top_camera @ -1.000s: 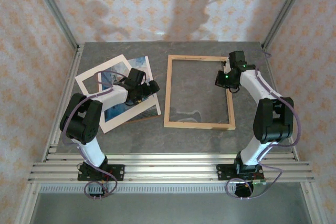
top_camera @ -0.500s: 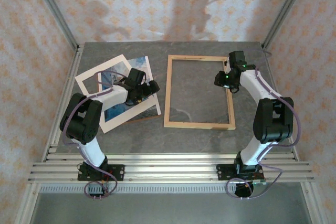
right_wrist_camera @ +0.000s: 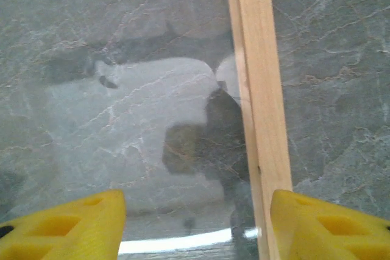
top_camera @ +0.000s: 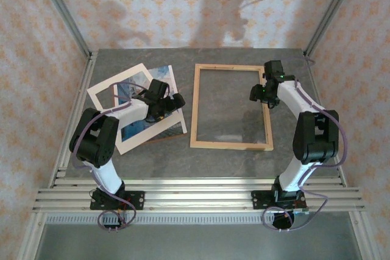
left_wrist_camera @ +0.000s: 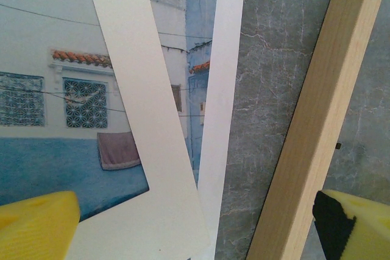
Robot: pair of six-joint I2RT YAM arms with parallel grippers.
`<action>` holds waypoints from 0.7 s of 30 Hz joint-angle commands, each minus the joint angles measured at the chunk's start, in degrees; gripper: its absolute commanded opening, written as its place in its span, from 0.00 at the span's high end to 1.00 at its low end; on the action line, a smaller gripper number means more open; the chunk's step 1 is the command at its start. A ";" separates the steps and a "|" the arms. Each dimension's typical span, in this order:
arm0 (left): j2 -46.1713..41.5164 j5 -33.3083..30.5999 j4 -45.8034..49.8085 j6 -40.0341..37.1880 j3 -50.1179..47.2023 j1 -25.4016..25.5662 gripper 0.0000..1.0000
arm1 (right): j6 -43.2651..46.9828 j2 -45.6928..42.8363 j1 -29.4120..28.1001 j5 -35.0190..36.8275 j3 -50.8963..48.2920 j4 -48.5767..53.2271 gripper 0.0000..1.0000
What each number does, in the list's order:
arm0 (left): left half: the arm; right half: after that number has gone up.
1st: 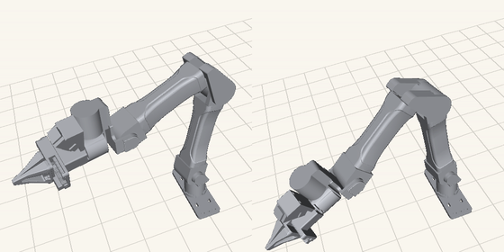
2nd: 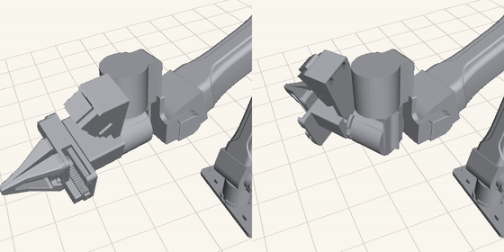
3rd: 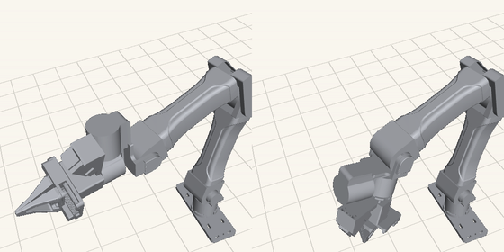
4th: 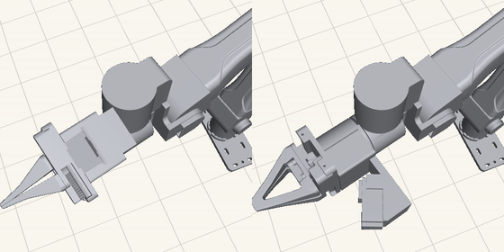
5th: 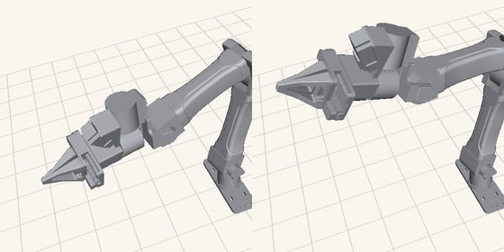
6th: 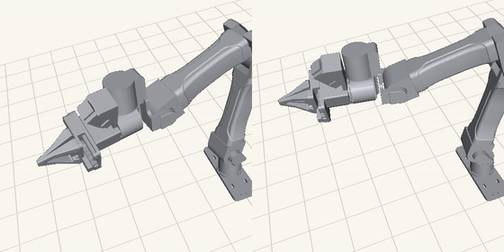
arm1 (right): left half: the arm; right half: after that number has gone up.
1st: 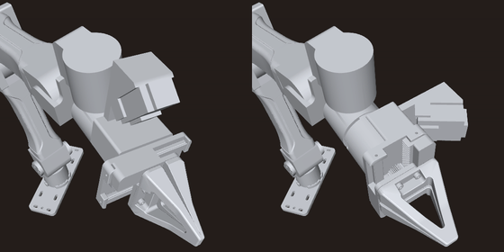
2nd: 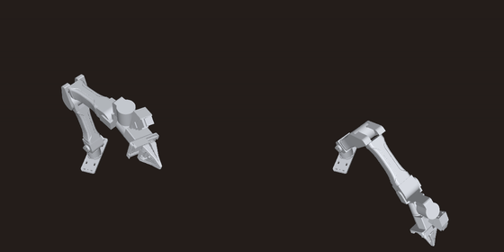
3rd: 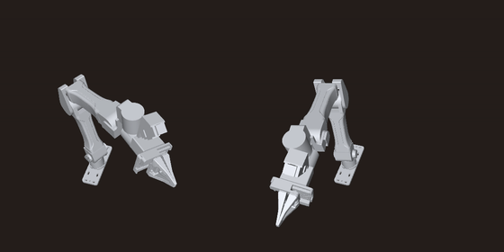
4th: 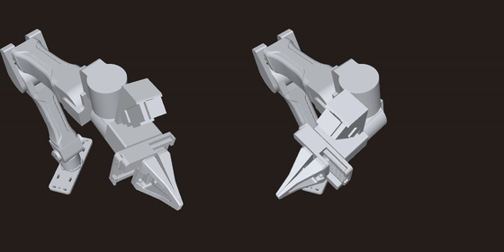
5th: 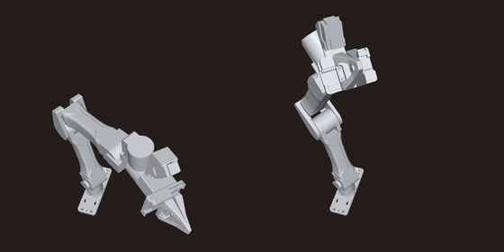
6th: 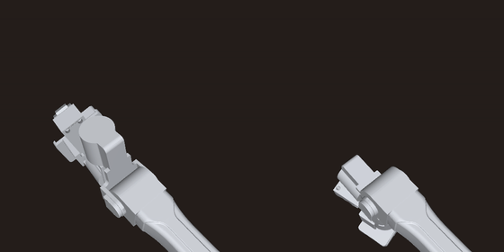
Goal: Put the photo into the frame
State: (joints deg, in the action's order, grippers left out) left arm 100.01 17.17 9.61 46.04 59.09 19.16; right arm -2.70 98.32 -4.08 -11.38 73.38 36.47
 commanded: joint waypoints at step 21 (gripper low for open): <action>-7.09 -3.90 3.93 -2.49 -2.09 -1.05 0.00 | -12.34 -11.95 -10.98 -4.64 -2.35 -6.31 0.00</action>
State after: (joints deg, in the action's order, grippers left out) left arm 95.90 15.75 11.14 44.91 58.37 19.18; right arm -11.55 86.59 -9.65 -14.68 72.31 33.04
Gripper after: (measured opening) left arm 0.998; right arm 0.995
